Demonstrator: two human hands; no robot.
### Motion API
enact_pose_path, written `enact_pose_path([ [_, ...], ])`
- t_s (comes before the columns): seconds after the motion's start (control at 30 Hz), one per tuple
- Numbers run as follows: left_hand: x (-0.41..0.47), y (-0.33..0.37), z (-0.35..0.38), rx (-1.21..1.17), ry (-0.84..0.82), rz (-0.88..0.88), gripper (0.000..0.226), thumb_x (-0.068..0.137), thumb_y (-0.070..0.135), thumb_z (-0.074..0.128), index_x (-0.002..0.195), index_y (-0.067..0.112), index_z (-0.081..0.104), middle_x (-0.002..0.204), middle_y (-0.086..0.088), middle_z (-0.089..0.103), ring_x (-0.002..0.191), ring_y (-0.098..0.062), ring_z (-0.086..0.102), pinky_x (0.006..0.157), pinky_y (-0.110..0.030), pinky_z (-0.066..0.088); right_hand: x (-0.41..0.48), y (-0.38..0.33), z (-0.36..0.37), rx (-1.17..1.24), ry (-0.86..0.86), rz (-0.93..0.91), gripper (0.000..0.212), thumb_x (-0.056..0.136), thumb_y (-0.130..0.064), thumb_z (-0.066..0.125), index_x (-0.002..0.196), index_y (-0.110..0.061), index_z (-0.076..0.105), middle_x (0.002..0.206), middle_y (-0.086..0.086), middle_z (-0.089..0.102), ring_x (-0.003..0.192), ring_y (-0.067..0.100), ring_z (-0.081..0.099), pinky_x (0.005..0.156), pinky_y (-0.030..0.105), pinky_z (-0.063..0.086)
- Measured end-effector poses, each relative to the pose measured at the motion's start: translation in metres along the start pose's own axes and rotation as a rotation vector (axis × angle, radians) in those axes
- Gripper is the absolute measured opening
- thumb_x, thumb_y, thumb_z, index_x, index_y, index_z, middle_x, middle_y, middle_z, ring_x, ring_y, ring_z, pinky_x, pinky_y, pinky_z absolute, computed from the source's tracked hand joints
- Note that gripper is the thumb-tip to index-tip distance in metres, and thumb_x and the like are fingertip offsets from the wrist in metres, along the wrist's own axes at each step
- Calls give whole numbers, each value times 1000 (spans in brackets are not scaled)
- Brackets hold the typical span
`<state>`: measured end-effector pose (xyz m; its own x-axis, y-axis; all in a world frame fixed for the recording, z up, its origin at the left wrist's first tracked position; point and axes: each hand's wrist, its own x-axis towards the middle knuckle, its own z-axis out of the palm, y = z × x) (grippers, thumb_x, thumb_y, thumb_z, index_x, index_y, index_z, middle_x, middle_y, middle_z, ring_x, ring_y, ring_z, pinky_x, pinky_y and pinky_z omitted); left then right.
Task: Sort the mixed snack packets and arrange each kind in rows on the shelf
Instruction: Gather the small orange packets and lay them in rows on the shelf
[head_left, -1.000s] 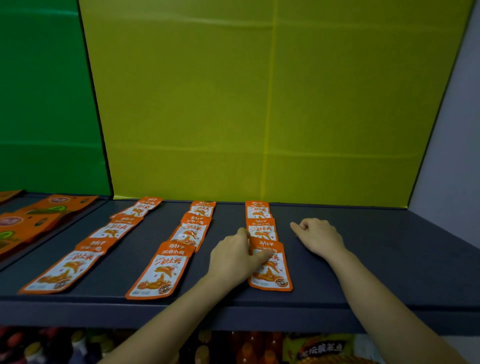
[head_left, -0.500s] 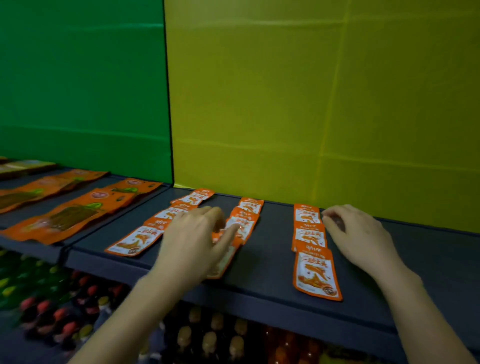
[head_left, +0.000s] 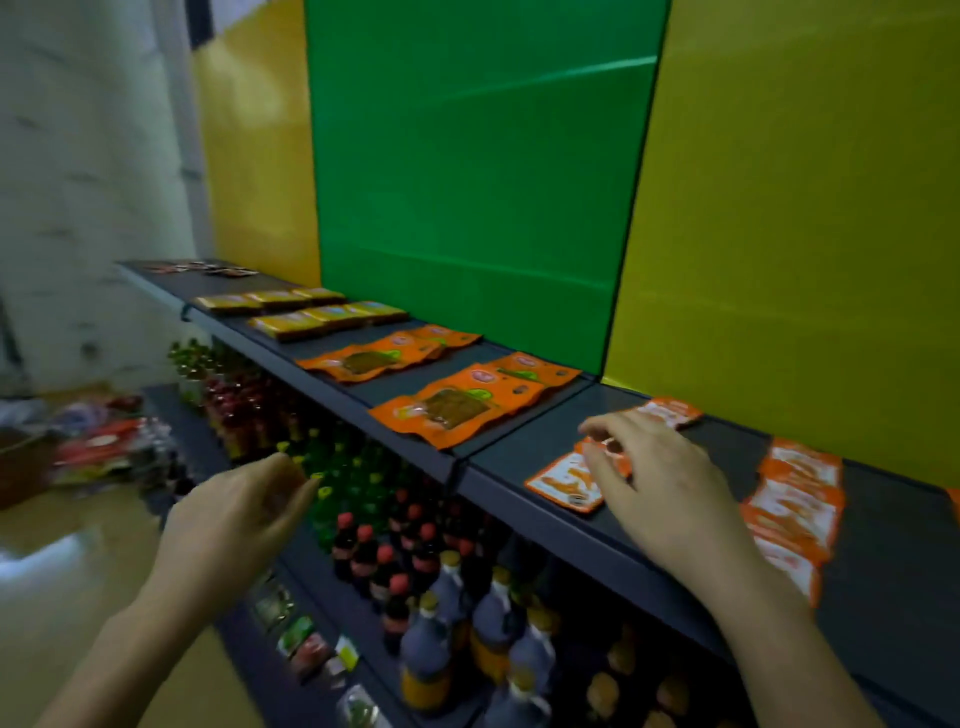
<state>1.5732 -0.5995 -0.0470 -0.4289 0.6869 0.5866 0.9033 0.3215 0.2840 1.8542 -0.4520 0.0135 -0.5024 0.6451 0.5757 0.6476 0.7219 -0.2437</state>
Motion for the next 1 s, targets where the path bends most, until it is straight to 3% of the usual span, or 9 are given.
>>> enact_pose_path([
  [0.07,-3,-43,-7,57,-42,-81,12,82,32,64,76,24,59,61,9,54,58,-20,56,45,-23,36,12,-35,32,68,-55,-36,26,95,-37,42,117,-29,55,115,-12,57,108,11,54,86,28,43],
  [0.2,-7,-126,-19,102,-114,-205,16,80,34,67,71,29,54,61,7,59,58,-20,60,50,-31,49,33,-100,100,161,-127,-85,26,96,-41,37,116,-33,52,113,-18,55,106,5,53,82,20,42],
  [0.33,-7,-190,-38,128,-163,-272,10,84,39,59,79,32,56,67,14,59,64,-4,57,52,-21,45,51,-157,165,204,-219,-119,28,97,-42,36,120,-34,50,118,-21,52,111,2,50,85,19,44],
  [0.47,1,-241,-64,179,-109,-342,10,83,37,61,80,28,60,68,12,62,61,-4,57,47,-15,34,81,-206,214,231,-290,-158,27,98,-39,36,121,-33,50,119,-18,53,110,4,51,83,21,44],
  [0.6,25,-287,-75,218,-87,-353,9,84,36,61,85,27,63,68,12,62,59,-4,56,47,-19,40,124,-240,256,258,-315,-189,28,97,-37,38,121,-31,51,119,-16,54,109,7,52,82,23,44],
  [0.8,62,-360,-50,294,-68,-435,11,84,38,60,82,27,61,62,15,54,57,-7,52,45,-16,30,180,-282,346,253,-384,-211,28,97,-39,37,121,-32,50,120,-17,54,109,6,53,76,20,39],
  [1.0,98,-459,4,342,-136,-521,16,86,46,54,84,31,59,70,16,58,72,-8,62,54,-21,42,245,-327,446,256,-526,-230,29,96,-41,37,122,-33,48,121,-17,53,110,6,52,77,22,41],
])
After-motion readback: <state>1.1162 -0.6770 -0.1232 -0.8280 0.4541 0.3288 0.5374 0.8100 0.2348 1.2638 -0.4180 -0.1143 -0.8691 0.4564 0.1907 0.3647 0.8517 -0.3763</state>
